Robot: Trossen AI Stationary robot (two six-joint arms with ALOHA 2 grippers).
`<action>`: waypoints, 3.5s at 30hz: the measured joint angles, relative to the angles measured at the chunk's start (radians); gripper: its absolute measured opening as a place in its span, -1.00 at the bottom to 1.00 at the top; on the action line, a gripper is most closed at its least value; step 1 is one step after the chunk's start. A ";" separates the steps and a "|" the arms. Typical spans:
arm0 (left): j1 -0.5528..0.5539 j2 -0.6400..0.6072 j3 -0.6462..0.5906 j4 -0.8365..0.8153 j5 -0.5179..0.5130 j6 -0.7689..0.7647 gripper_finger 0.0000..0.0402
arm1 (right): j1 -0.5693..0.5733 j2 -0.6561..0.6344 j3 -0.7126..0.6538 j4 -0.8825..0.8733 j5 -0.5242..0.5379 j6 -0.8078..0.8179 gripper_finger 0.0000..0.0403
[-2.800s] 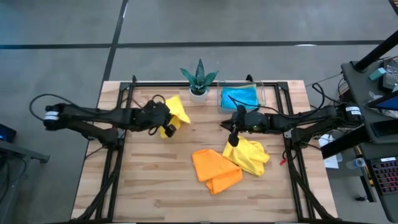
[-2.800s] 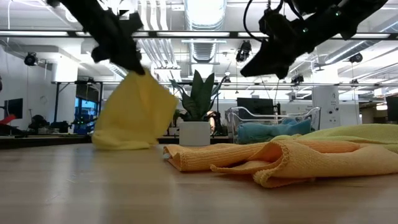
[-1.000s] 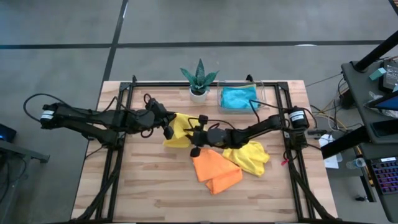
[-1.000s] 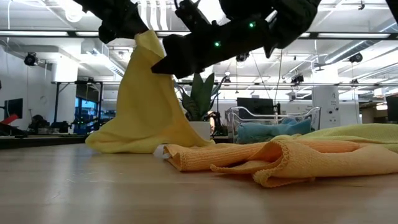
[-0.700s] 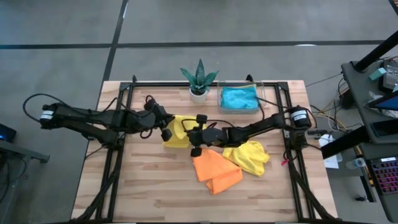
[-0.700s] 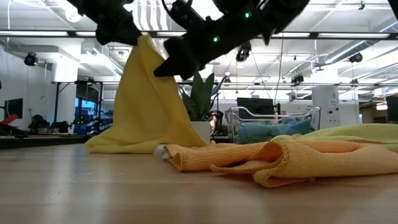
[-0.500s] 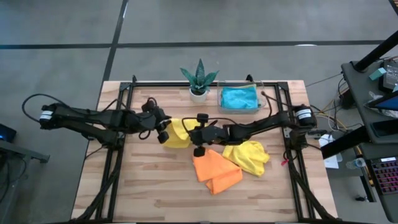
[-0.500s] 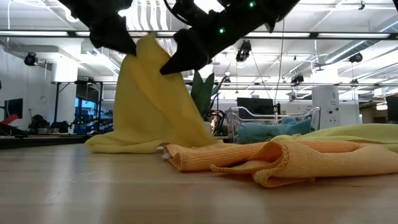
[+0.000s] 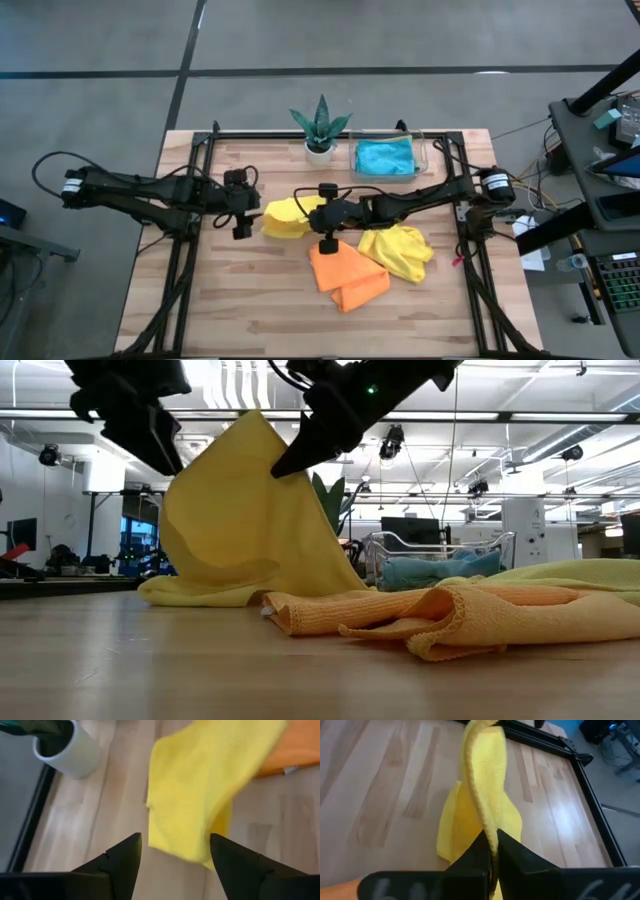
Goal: Fold microfiber towels
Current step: Fold the left yellow microfiber towel
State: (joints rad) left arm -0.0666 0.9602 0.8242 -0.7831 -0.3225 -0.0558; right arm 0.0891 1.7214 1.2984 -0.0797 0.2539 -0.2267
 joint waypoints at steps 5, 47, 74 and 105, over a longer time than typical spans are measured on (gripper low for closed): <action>0.000 0.000 0.008 -0.010 0.038 -0.042 0.10 | -0.010 0.001 0.000 0.000 0.000 0.019 -0.96; -0.270 0.503 -0.056 0.961 -0.582 0.069 -0.67 | -0.070 0.002 0.000 -0.008 -0.001 0.281 -0.96; -0.295 0.158 -0.058 0.951 -0.602 0.148 -1.00 | -0.086 0.031 -0.045 -0.110 -0.049 0.271 0.15; -0.312 -0.189 -0.006 0.875 -0.520 0.480 -1.00 | -0.150 -0.013 0.344 -0.528 0.296 -0.214 -0.96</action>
State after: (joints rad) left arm -0.3786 0.7712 0.8179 0.0921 -0.8427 0.4240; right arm -0.0608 1.7084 1.6424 -0.6074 0.5501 -0.4407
